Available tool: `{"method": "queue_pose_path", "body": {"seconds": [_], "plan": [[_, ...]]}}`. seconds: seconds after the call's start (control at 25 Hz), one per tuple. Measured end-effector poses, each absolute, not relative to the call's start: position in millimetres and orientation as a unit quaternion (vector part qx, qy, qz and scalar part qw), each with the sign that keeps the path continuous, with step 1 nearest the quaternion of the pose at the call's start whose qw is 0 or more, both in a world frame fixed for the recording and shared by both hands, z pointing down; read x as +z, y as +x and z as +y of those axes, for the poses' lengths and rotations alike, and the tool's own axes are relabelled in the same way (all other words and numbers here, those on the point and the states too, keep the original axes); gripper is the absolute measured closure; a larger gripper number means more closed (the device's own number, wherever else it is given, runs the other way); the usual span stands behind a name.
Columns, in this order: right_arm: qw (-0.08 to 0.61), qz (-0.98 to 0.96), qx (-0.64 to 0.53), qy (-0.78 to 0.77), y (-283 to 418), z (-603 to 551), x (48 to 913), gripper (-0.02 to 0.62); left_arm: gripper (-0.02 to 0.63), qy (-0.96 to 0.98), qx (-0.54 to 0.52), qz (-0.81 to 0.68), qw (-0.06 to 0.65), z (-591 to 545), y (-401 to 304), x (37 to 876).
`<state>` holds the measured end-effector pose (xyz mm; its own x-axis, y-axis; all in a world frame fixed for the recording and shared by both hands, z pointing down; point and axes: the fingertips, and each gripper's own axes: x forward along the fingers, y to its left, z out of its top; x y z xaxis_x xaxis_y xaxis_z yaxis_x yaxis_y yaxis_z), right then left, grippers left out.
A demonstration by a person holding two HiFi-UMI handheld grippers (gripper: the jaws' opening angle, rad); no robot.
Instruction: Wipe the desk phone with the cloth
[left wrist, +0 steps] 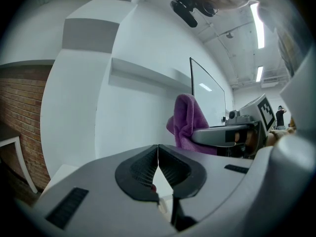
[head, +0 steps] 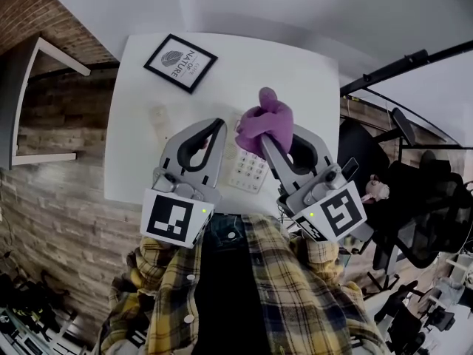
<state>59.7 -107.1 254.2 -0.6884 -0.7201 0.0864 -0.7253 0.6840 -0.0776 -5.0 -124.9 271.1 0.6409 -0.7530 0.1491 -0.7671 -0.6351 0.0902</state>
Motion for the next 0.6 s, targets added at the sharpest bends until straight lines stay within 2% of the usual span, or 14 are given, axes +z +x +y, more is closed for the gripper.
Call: {"method": "queue_pose_path", "body": {"seconds": [0.6], "plan": [[0.029,-0.917,0.061,0.392,60.1,-114.0,258.0,0.529,0.589,0.904,0.054,-0.418,0.074,-132.3,-4.0,274.5]]}}
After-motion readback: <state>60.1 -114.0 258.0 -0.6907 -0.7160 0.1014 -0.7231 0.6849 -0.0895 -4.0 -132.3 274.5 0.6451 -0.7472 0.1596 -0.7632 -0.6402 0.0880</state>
